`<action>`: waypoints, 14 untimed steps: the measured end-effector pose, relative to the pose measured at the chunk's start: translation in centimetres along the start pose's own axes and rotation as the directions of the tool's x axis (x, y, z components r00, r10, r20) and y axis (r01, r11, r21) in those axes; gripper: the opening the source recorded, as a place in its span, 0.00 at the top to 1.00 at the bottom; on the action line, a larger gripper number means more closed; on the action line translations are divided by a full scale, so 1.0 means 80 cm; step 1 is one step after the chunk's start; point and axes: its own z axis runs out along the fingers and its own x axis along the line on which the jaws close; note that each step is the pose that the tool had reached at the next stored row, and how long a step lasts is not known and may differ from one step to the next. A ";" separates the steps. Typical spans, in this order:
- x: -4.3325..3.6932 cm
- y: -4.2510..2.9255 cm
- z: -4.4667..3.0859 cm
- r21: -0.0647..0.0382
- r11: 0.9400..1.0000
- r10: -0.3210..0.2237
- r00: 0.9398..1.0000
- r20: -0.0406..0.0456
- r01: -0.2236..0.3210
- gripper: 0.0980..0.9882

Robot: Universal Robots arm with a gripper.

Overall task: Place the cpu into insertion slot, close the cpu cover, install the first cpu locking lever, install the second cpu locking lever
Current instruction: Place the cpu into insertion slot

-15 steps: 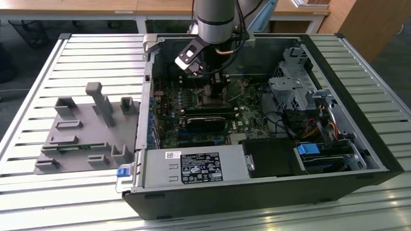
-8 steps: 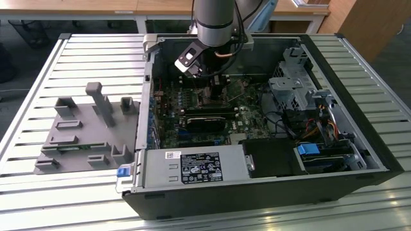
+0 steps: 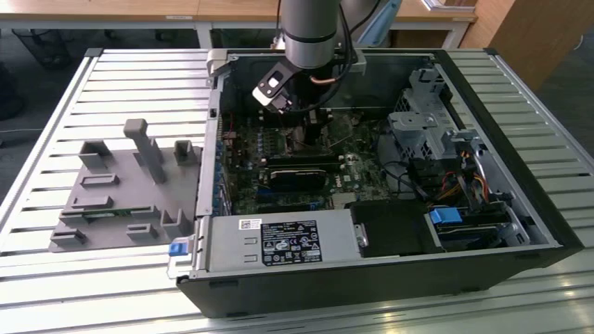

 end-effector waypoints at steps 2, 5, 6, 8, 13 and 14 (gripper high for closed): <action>0.000 -0.0002 0.0026 0.000 1.000 0.000 1.000 0.001 0.000 0.50; 0.001 -0.0005 0.0059 0.000 1.000 0.000 1.000 0.002 0.000 0.50; 0.001 -0.0006 0.0070 0.000 1.000 0.000 1.000 0.002 0.000 0.50; 0.001 -0.0009 0.0086 0.000 1.000 0.000 1.000 0.002 0.000 0.50; 0.001 -0.0019 0.0114 0.000 1.000 0.007 1.000 0.003 -0.007 0.50; 0.001 -0.0019 0.0119 0.000 1.000 0.008 1.000 0.003 -0.008 0.50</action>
